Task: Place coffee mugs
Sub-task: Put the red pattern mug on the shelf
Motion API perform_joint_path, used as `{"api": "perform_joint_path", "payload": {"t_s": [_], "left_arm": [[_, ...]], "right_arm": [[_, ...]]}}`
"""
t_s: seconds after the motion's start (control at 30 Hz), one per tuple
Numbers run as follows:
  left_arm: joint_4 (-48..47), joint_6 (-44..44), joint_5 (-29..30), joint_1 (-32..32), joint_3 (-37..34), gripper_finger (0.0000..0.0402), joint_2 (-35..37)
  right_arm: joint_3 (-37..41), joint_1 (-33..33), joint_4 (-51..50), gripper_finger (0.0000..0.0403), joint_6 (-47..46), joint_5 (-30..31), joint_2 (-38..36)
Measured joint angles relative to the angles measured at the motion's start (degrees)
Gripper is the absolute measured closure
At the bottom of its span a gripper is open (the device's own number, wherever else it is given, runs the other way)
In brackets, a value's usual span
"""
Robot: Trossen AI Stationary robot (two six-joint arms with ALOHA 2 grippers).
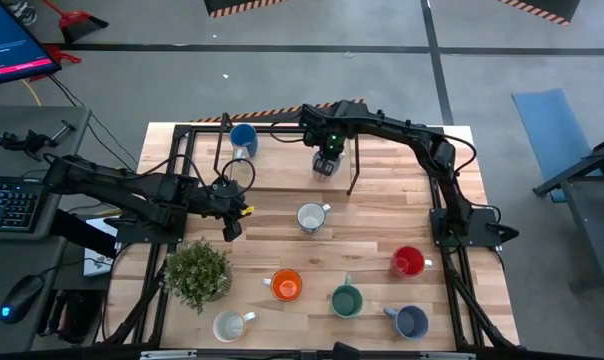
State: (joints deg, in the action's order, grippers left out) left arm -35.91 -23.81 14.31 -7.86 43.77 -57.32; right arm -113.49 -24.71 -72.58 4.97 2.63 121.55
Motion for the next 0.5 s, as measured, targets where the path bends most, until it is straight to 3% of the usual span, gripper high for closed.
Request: {"api": "perform_joint_path", "payload": {"t_s": [0.33,0.5], "left_arm": [[0.2,0.0,-0.2,0.0,0.0,0.0328,0.0],[0.2,0.0,-0.2,0.0,0.0,0.0328,0.0]], "right_arm": [[0.0,0.1,-0.2,0.04,-1.2,0.1,1.1],[0.0,0.1,0.2,0.0367,-1.5,0.4,1.0]]}}
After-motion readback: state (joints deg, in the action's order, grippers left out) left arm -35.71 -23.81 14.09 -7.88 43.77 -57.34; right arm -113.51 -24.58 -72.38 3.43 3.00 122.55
